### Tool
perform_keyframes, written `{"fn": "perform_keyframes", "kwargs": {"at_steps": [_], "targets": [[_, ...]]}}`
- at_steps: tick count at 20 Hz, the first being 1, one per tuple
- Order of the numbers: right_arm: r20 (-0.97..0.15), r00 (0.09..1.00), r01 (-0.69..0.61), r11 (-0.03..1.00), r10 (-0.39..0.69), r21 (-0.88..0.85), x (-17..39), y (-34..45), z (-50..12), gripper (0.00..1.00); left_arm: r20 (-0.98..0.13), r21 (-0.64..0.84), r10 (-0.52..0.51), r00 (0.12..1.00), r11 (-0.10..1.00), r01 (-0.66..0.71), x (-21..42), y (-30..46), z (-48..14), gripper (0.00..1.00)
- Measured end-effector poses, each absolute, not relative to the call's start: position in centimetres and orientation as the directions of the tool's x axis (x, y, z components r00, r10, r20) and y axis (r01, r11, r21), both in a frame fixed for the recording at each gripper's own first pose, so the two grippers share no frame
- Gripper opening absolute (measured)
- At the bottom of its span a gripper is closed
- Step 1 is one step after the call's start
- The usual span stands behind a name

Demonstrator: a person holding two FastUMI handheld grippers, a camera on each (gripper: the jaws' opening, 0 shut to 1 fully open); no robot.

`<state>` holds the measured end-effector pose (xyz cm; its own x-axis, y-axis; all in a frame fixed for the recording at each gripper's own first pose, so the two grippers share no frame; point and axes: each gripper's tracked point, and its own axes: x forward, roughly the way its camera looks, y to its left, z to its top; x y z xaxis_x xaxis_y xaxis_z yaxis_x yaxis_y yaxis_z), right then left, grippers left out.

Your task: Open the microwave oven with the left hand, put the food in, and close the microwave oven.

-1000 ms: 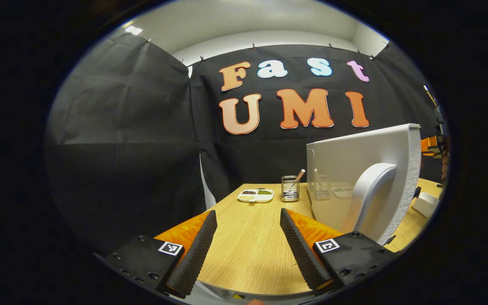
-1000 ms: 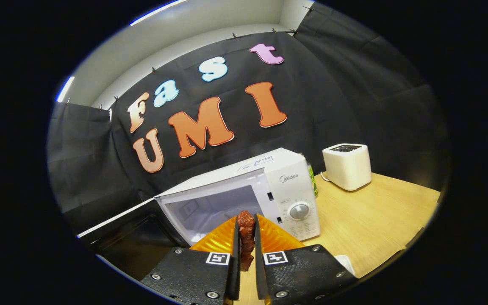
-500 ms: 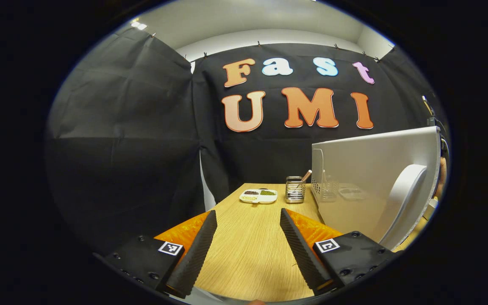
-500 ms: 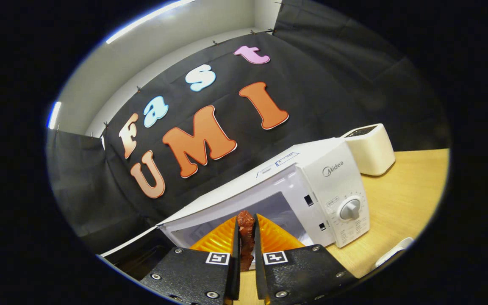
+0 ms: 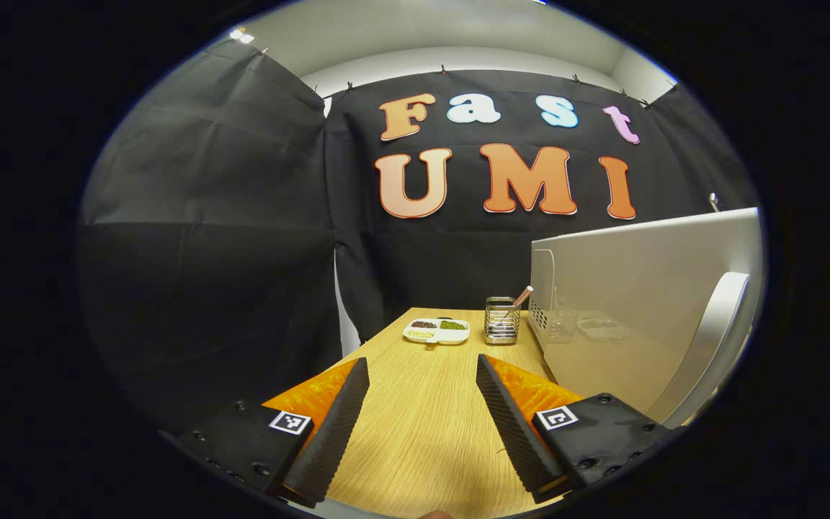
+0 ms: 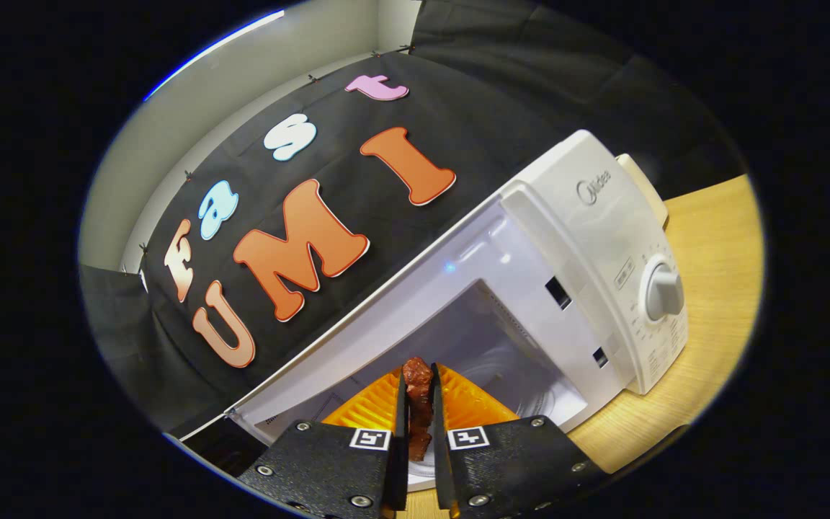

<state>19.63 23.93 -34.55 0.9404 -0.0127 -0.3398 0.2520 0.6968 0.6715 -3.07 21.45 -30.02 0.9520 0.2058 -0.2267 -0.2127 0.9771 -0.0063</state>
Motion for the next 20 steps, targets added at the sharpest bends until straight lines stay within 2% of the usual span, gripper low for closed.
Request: {"fn": "perform_keyframes", "kwargs": {"at_steps": [1, 2, 3, 4, 6, 7, 8, 9, 10, 14, 17, 20], "targets": [[-0.348, 0.937, 0.258, 0.695, -0.011, 0.671, 20.2, 24.4, -35.2, 0.14, -0.227, -0.012, 0.207, 0.952, 0.976, -0.215, -3.0, 21.6, -30.0, 0.98], [-0.355, 0.935, 0.265, 0.694, -0.014, 0.670, 20.5, 24.7, -35.8, 0.14, -0.229, -0.018, 0.208, 0.951, 0.976, -0.218, -3.1, 21.7, -30.0, 0.89], [-0.362, 0.932, 0.273, 0.691, -0.017, 0.669, 20.8, 25.1, -36.2, 0.14, -0.228, -0.022, 0.208, 0.951, 0.976, -0.218, -3.2, 21.7, -30.1, 0.89], [-0.373, 0.928, 0.279, 0.690, -0.015, 0.668, 21.1, 25.3, -36.8, 0.15, -0.230, -0.022, 0.210, 0.950, 0.975, -0.221, -3.2, 21.8, -30.1, 0.98], [-0.397, 0.918, 0.296, 0.694, -0.016, 0.656, 21.2, 26.0, -38.1, 0.15, -0.231, -0.020, 0.217, 0.948, 0.974, -0.228, -3.5, 22.0, -30.1, 0.98], [-0.415, 0.910, 0.306, 0.702, -0.017, 0.643, 21.4, 26.3, -38.9, 0.15, -0.232, -0.021, 0.217, 0.948, 0.974, -0.227, -3.6, 22.1, -30.1, 0.90], [-0.411, 0.912, 0.301, 0.703, -0.014, 0.645, 22.0, 26.7, -39.3, 0.15, -0.230, -0.021, 0.217, 0.949, 0.973, -0.228, -3.7, 22.0, -30.0, 0.90], [-0.411, 0.912, 0.299, 0.697, -0.007, 0.652, 22.1, 27.0, -39.1, 0.15, -0.231, -0.018, 0.219, 0.948, 0.973, -0.229, -3.9, 22.0, -30.0, 0.98], [-0.416, 0.909, 0.301, 0.701, -0.006, 0.647, 22.1, 27.2, -39.2, 0.15, -0.230, -0.014, 0.222, 0.947, 0.973, -0.231, -3.9, 22.1, -29.9, 0.98], [-0.448, 0.893, 0.313, 0.778, -0.046, 0.544, 21.7, 26.7, -40.6, 0.17, -0.226, -0.009, 0.216, 0.950, 0.975, -0.224, -4.3, 21.6, -29.4, 0.98], [-0.467, 0.883, 0.289, 0.836, -0.045, 0.467, 21.2, 26.3, -40.9, 0.25, -0.227, -0.006, 0.212, 0.950, 0.976, -0.219, -4.3, 21.2, -29.4, 0.97], [-0.466, 0.883, 0.258, 0.883, -0.051, 0.392, 21.2, 25.6, -40.8, 0.29, -0.223, -0.008, 0.208, 0.952, 0.976, -0.216, -4.6, 20.8, -29.0, 0.97]]}}
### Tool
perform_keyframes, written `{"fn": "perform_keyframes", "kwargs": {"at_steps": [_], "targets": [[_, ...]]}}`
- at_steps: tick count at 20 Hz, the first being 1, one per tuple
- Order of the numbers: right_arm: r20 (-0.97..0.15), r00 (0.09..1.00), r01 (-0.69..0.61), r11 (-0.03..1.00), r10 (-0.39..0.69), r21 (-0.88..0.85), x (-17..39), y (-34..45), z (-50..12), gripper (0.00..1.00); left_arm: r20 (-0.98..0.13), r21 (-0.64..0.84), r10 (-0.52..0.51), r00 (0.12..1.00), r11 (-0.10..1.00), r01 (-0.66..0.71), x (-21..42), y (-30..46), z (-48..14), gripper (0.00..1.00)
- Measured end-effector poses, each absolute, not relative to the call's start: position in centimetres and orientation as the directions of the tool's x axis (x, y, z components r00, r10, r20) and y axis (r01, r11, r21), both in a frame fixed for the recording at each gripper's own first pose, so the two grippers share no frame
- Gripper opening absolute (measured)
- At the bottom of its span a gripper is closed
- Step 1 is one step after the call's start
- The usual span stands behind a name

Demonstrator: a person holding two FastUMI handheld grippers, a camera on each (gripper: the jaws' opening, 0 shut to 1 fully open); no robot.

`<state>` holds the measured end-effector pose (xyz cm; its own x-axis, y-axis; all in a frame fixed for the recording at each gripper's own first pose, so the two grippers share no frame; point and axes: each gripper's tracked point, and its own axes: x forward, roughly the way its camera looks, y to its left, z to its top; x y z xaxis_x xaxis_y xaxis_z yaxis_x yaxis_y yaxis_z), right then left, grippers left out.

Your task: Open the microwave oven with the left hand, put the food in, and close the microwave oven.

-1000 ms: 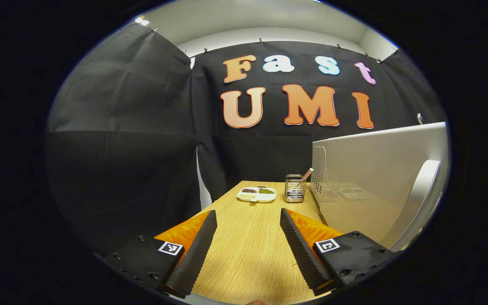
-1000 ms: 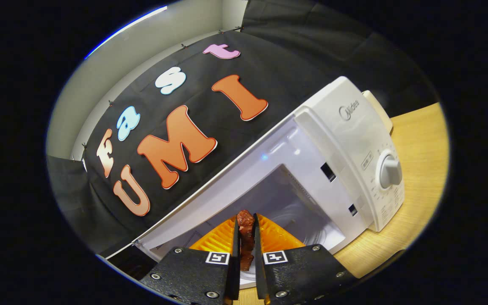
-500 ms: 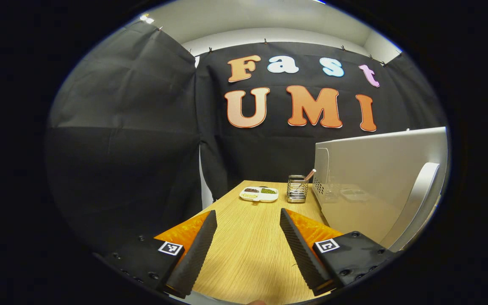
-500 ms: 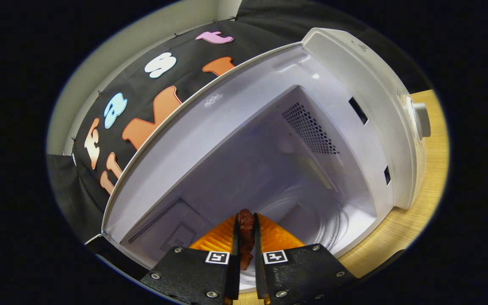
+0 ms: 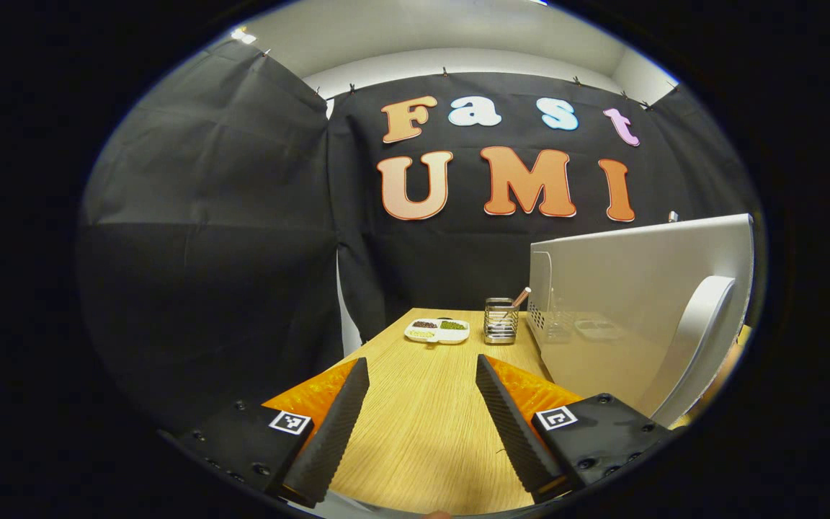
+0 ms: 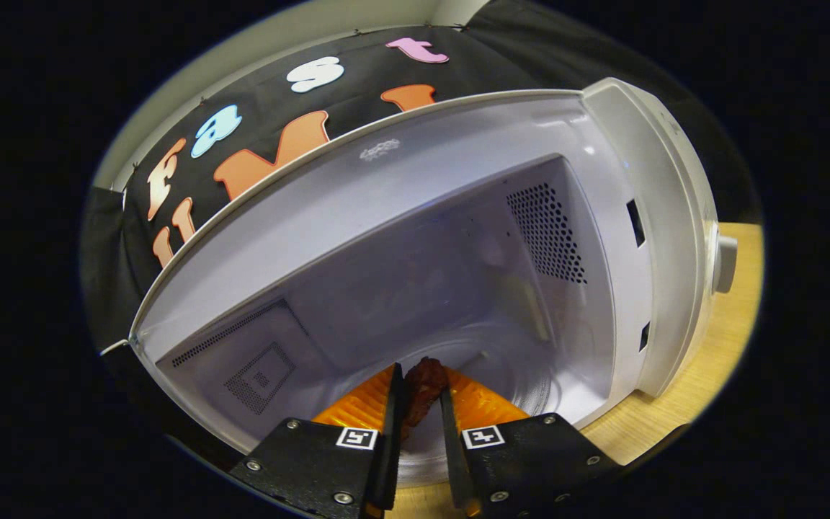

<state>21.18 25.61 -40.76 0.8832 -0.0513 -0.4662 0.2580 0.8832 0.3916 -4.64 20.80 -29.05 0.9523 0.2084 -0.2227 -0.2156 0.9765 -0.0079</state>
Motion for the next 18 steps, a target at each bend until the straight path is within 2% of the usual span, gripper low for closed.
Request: {"fn": "perform_keyframes", "kwargs": {"at_steps": [4, 7, 9, 10, 11, 16, 17, 18], "targets": [[-0.516, 0.852, 0.275, 0.913, -0.086, 0.303, 20.7, 24.0, -42.4, 0.38, -0.221, 0.000, 0.203, 0.954, 0.978, -0.208, -4.7, 20.2, -28.7, 0.97], [-0.569, 0.820, 0.263, 0.922, -0.058, 0.285, 19.6, 24.2, -43.9, 0.48, -0.212, 0.008, 0.198, 0.957, 0.979, -0.201, -5.0, 19.9, -28.3, 0.97], [-0.549, 0.834, 0.241, 0.936, -0.064, 0.257, 19.7, 24.1, -43.3, 0.49, -0.210, 0.009, 0.197, 0.958, 0.980, -0.199, -5.0, 19.8, -28.0, 0.93], [-0.533, 0.843, 0.230, 0.946, -0.075, 0.230, 19.9, 24.1, -42.7, 0.39, -0.208, 0.009, 0.193, 0.959, 0.981, -0.196, -5.1, 19.7, -28.1, 0.98], [-0.521, 0.850, 0.215, 0.956, -0.083, 0.198, 20.1, 24.0, -42.1, 0.49, -0.204, 0.010, 0.190, 0.960, 0.981, -0.192, -5.1, 19.7, -28.0, 0.97], [-0.501, 0.864, 0.114, 0.988, -0.046, 0.106, 17.8, 23.9, -39.2, 0.64, -0.204, 0.003, 0.155, 0.966, 0.987, -0.158, -5.1, 18.1, -27.2, 0.97], [-0.497, 0.867, 0.092, 0.991, -0.031, 0.098, 17.0, 23.8, -38.5, 0.68, -0.207, 0.004, 0.148, 0.967, 0.989, -0.151, -5.2, 17.6, -27.1, 1.00], [-0.487, 0.873, 0.069, 0.993, -0.016, 0.093, 16.3, 23.8, -37.5, 0.70, -0.209, 0.005, 0.140, 0.968, 0.990, -0.142, -5.3, 17.2, -27.2, 0.97]]}}
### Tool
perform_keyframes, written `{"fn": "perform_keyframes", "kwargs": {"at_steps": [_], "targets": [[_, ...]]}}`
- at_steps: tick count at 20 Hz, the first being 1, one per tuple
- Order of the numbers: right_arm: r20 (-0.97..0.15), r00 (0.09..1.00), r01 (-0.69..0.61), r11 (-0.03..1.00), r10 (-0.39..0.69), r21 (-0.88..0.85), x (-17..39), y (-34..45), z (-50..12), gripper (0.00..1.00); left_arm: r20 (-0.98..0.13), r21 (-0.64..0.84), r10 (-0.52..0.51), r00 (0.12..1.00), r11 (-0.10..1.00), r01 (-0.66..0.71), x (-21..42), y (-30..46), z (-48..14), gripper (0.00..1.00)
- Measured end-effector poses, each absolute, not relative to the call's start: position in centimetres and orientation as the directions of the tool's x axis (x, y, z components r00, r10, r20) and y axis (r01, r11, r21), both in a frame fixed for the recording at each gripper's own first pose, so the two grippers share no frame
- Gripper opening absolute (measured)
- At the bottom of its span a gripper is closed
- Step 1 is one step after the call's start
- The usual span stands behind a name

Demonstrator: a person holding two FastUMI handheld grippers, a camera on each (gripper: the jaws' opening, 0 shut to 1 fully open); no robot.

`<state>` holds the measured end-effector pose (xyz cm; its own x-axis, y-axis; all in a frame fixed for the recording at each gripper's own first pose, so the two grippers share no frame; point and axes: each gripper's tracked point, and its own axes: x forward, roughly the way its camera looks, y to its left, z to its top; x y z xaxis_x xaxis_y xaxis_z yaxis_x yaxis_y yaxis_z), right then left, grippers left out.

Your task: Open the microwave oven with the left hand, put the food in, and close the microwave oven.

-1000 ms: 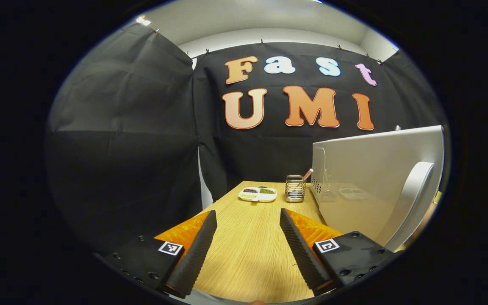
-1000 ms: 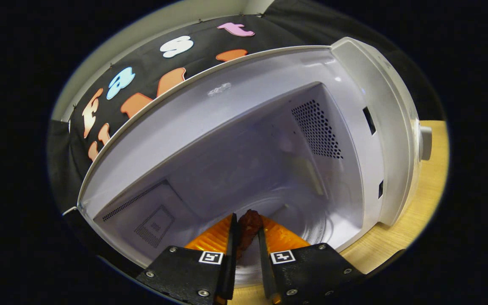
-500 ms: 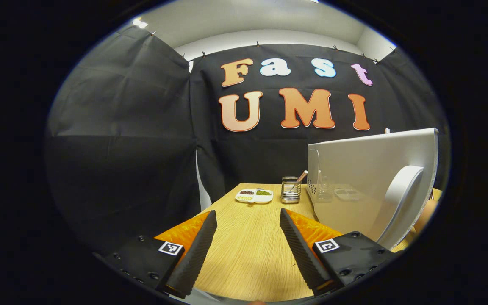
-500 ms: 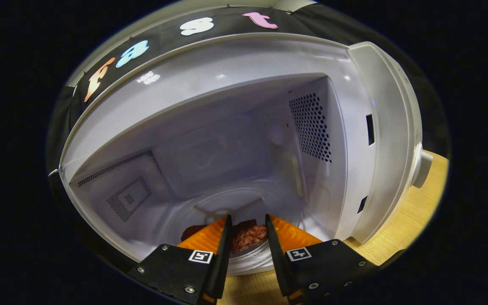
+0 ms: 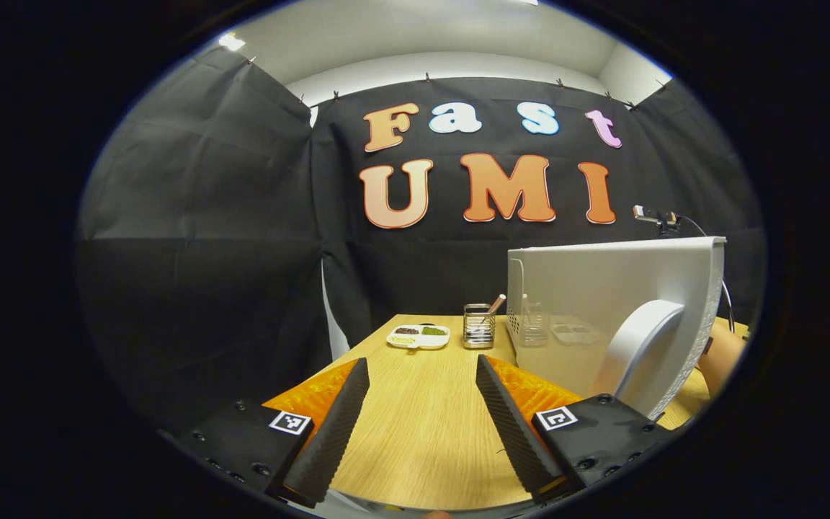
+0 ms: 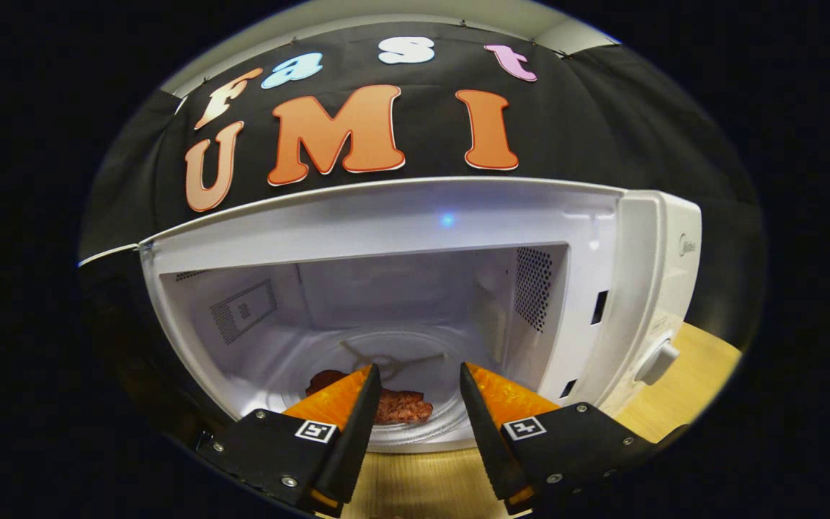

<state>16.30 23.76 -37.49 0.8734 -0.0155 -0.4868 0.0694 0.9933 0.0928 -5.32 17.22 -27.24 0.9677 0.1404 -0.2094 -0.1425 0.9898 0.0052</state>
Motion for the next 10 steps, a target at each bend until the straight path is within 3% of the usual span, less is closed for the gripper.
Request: {"fn": "perform_keyframes", "kwargs": {"at_steps": [1, 2, 10], "targets": [[-0.475, 0.880, 0.044, 0.995, 0.002, 0.087, 15.4, 23.7, -36.4, 0.73, -0.212, 0.004, 0.130, 0.969, 0.991, -0.132, -5.4, 16.7, -27.2, 0.97], [-0.462, 0.886, 0.015, 0.996, 0.025, 0.083, 14.5, 23.5, -35.3, 0.74, -0.215, 0.005, 0.124, 0.969, 0.992, -0.126, -5.4, 16.2, -27.1, 0.89], [-0.326, 0.933, -0.119, 0.985, 0.153, 0.121, 7.4, 18.8, -25.1, 0.84, -0.218, -0.011, 0.042, 0.975, 0.999, -0.045, -6.5, 10.9, -26.2, 0.89]]}}
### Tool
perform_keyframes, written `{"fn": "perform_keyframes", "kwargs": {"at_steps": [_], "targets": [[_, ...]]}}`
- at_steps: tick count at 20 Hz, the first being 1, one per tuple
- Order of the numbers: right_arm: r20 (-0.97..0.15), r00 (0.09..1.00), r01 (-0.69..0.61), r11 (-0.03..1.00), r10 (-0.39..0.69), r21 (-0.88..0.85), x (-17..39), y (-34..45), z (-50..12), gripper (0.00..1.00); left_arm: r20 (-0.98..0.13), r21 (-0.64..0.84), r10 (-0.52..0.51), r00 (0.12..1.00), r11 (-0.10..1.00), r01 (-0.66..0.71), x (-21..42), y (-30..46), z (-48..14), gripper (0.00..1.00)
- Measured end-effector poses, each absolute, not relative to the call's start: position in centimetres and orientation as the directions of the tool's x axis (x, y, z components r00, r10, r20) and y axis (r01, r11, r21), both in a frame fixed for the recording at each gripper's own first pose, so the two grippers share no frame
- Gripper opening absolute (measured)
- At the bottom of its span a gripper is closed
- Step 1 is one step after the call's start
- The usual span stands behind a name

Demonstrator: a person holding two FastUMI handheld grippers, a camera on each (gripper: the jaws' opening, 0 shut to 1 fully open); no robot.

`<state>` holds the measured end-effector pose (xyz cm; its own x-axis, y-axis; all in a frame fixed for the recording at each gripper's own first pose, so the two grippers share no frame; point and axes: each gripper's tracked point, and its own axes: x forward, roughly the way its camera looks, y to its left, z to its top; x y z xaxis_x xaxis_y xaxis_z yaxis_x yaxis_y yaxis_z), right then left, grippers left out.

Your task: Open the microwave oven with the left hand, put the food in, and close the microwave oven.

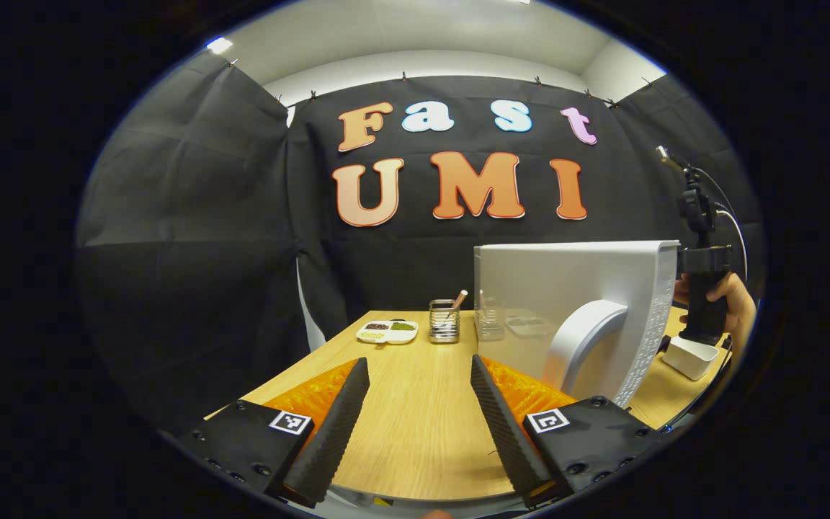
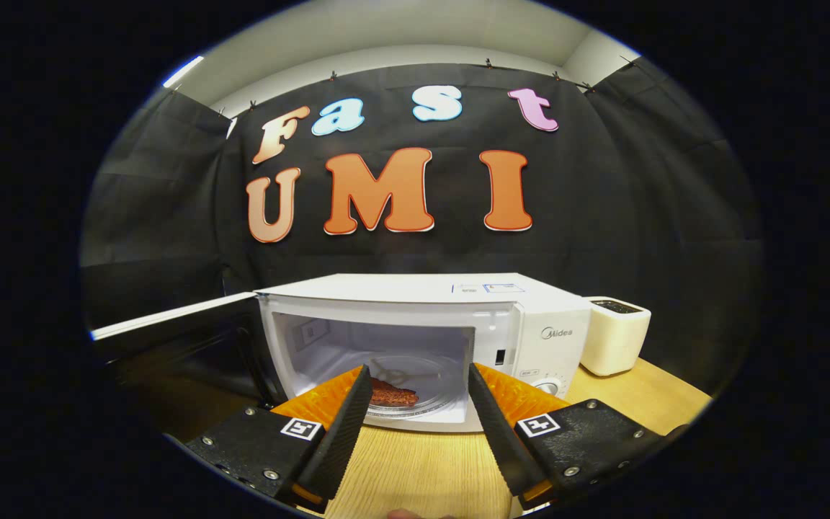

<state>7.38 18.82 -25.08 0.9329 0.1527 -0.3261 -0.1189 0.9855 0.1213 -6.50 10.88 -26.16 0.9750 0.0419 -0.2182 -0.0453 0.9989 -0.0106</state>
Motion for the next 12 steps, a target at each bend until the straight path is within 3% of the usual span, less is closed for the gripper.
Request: {"fn": "perform_keyframes", "kwargs": {"at_steps": [5, 12], "targets": [[-0.295, 0.943, -0.143, 0.988, 0.156, 0.065, 4.3, 14.5, -22.5, 0.90, -0.223, -0.027, -0.048, 0.974, 0.999, 0.043, -6.1, 5.7, -25.8, 0.89], [-0.280, 0.948, -0.140, 0.988, 0.154, 0.070, 1.9, 10.0, -20.7, 0.92, -0.226, -0.039, -0.154, 0.962, 0.988, 0.150, -4.8, -1.4, -25.6, 0.89]]}}
